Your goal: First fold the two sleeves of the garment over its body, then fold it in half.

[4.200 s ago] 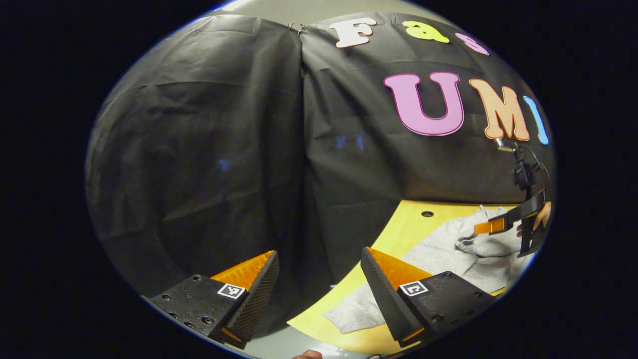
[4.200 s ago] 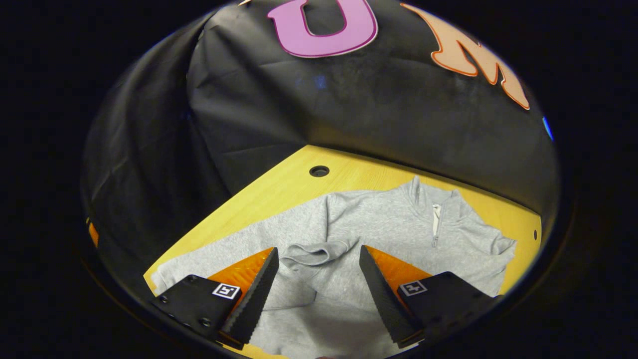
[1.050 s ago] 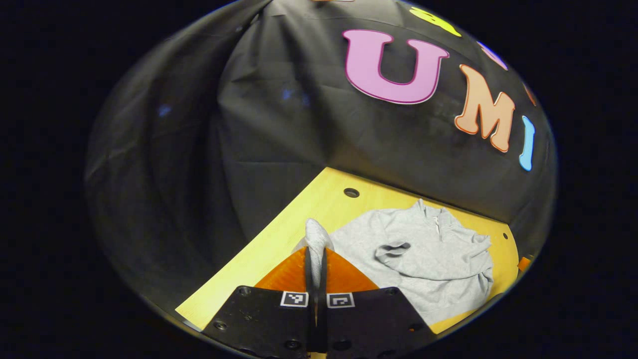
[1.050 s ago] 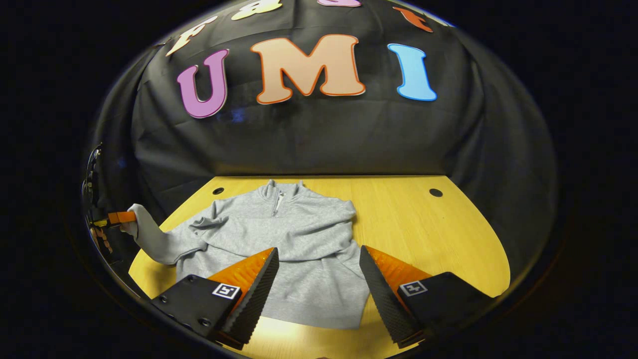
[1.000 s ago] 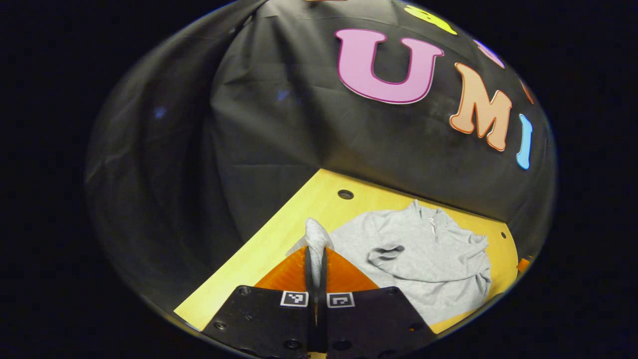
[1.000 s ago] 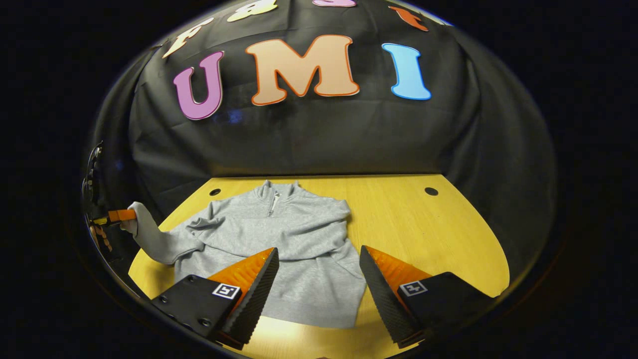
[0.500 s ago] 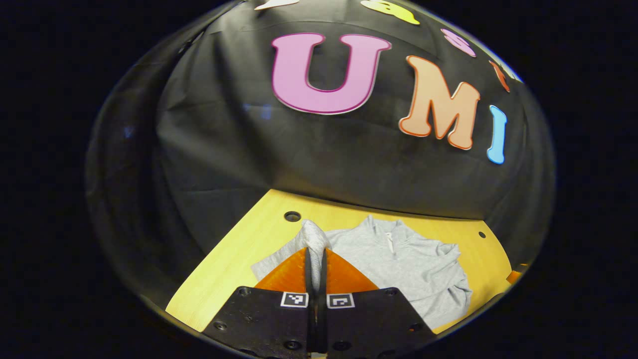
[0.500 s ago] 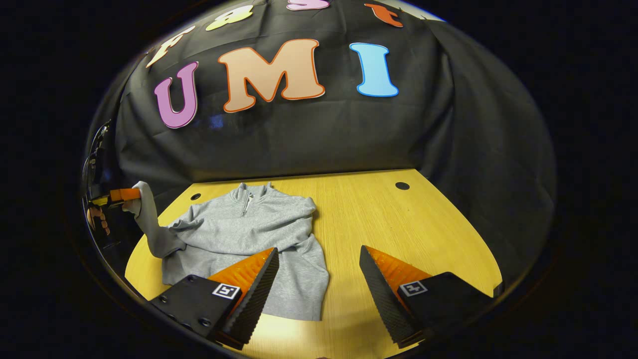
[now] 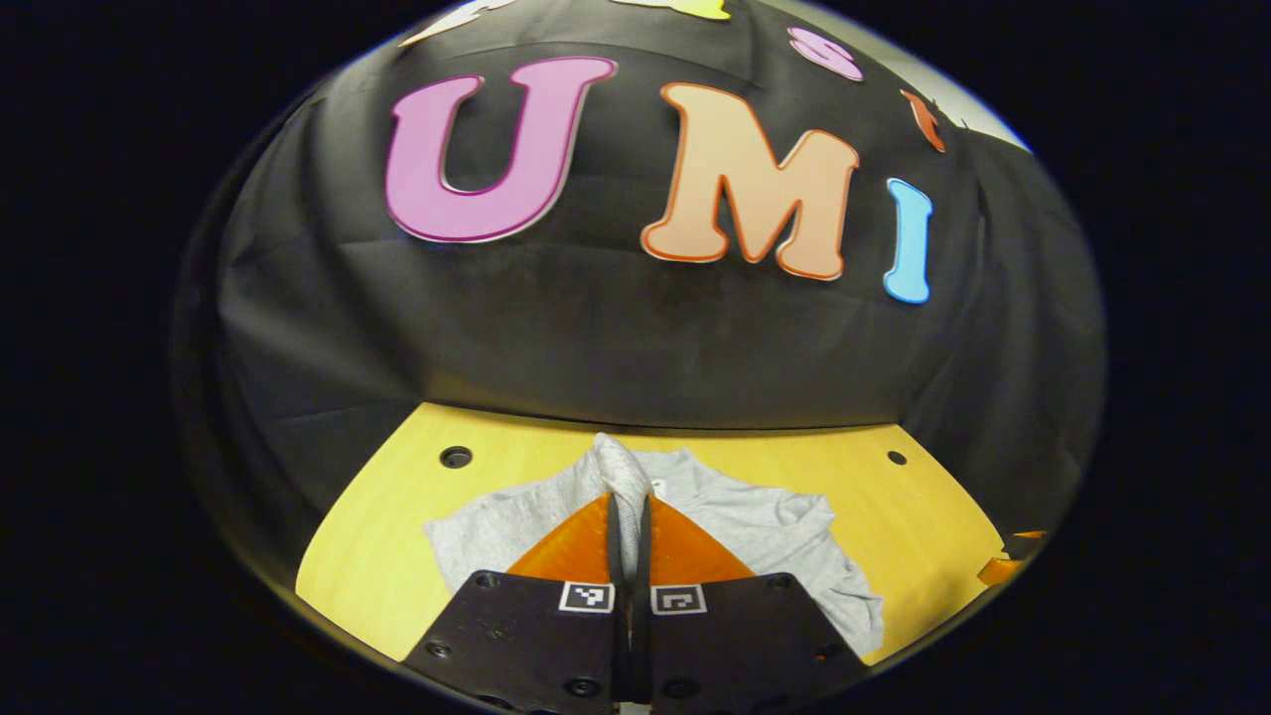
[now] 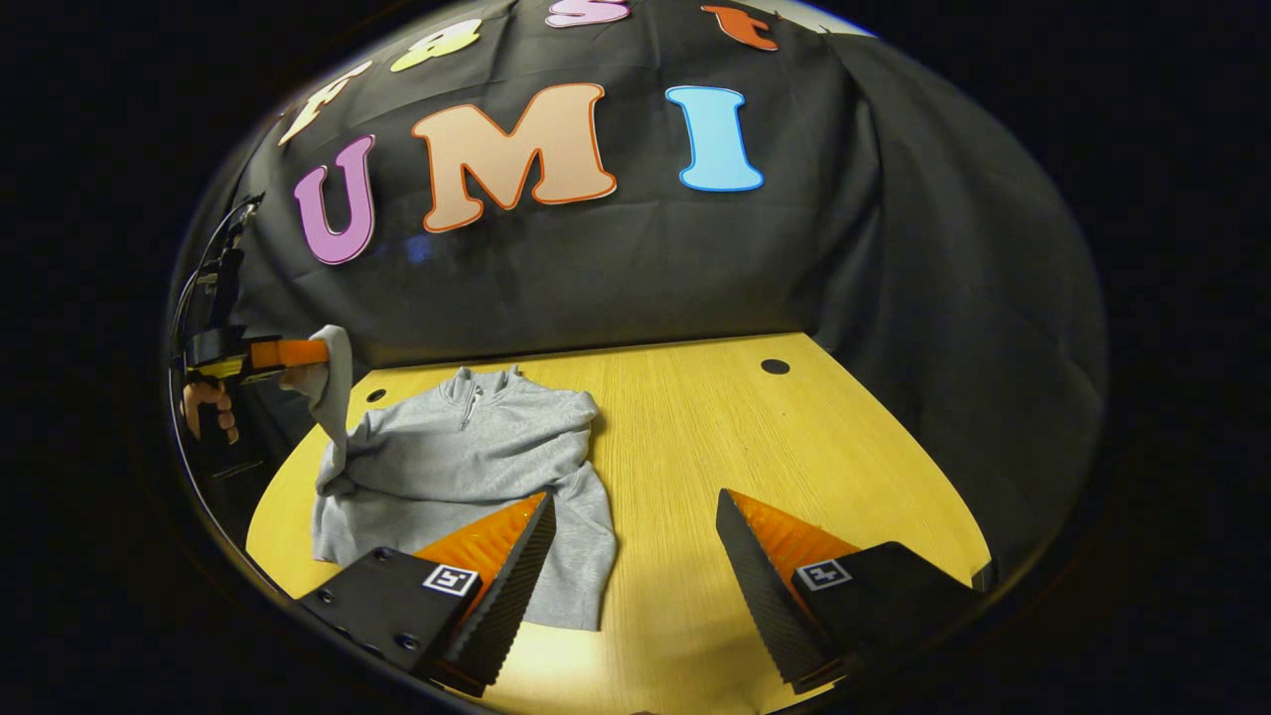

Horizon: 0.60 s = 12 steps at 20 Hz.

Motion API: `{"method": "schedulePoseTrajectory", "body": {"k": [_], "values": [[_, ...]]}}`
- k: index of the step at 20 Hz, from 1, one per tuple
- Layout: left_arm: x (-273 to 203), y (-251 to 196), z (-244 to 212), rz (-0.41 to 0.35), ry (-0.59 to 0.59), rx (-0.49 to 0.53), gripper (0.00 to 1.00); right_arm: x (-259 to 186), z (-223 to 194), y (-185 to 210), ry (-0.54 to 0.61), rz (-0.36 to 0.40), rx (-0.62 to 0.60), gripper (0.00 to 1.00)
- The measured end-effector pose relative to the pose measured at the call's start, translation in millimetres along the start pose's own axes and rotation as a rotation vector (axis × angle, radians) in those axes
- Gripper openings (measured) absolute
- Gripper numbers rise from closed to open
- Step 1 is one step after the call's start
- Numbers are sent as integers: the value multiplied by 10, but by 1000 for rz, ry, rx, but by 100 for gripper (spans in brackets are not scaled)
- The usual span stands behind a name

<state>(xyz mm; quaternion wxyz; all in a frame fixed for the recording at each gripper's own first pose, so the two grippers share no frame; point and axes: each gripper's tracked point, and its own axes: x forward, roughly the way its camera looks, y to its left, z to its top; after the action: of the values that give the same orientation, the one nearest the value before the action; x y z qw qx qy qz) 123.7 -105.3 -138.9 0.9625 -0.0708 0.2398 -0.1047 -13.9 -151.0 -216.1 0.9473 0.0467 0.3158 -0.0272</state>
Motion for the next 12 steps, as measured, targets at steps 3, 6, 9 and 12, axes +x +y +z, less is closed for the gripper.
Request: {"method": "schedulePoseTrajectory", "body": {"k": [3,6,9,12], "values": [[140,-383,-69,-46,24,17,0,-26,-38,-133,10,-4,6,100],[271,-735,-190,-98,44,34,0,-35,-112,-245,21,-8,5,99],[432,-1095,-294,-144,67,41,0,-16,-157,-343,29,-8,12,100],[583,-1351,-474,-154,106,82,0,2,-223,-427,40,-6,19,100]]}}
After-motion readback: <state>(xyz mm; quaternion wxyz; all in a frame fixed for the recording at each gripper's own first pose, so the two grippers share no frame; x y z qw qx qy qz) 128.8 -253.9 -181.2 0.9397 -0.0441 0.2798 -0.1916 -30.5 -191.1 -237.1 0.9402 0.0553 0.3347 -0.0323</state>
